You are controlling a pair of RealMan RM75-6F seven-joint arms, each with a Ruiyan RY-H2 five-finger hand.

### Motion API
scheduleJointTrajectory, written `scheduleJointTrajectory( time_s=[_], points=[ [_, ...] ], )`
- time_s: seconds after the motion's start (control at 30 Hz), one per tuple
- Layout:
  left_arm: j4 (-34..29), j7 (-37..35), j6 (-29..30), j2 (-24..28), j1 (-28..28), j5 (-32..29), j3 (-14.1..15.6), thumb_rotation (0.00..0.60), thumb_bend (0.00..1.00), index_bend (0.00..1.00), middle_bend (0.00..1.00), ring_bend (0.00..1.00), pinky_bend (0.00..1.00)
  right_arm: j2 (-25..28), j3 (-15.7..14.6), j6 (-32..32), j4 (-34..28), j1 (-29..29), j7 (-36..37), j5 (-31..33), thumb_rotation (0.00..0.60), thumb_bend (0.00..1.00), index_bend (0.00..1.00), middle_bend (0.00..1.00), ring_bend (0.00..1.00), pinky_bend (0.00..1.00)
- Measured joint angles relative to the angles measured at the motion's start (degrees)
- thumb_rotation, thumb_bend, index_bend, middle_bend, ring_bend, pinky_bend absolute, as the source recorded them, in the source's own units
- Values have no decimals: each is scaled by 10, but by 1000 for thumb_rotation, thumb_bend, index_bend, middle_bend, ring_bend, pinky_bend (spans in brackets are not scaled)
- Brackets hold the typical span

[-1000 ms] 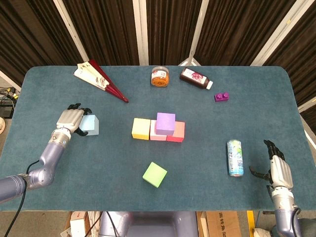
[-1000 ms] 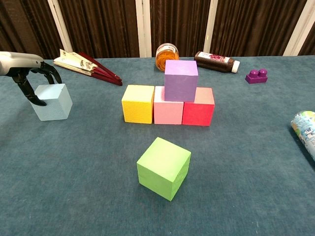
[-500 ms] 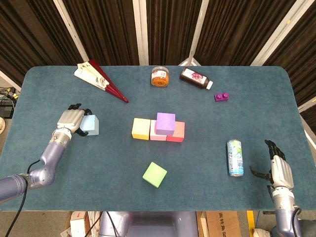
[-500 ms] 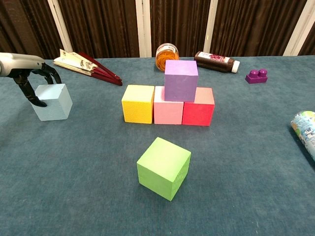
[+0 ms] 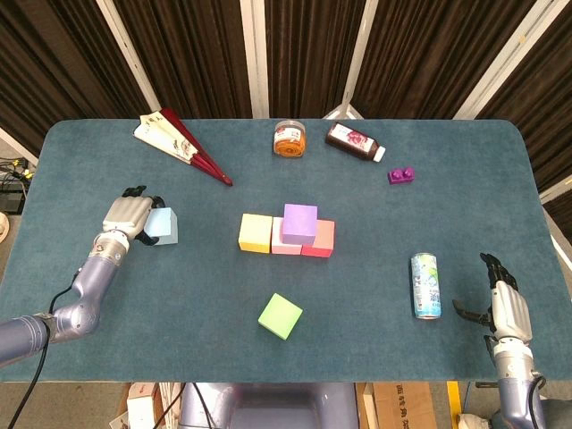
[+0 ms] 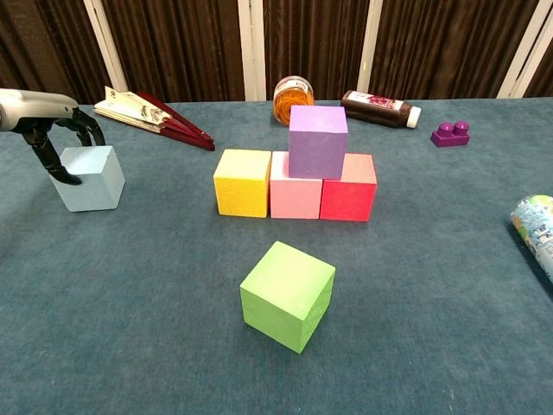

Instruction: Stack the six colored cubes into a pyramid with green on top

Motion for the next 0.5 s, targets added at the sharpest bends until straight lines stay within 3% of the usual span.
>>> scheduleJointTrajectory(
  time_s=[0.27, 0.5],
  points=[
    [-21, -3, -14, 21, -7, 10, -7, 600, 383, 308, 330, 0, 0, -1, 1, 1, -1, 0, -3, 4, 600, 273, 63, 59, 0, 0],
    [-89, -12, -56, 94, -28, 42, -22, 600, 385, 302, 313, 0, 0, -3, 3, 3, 0, 1, -11, 13, 600, 272, 62, 59, 0, 0]
  ],
)
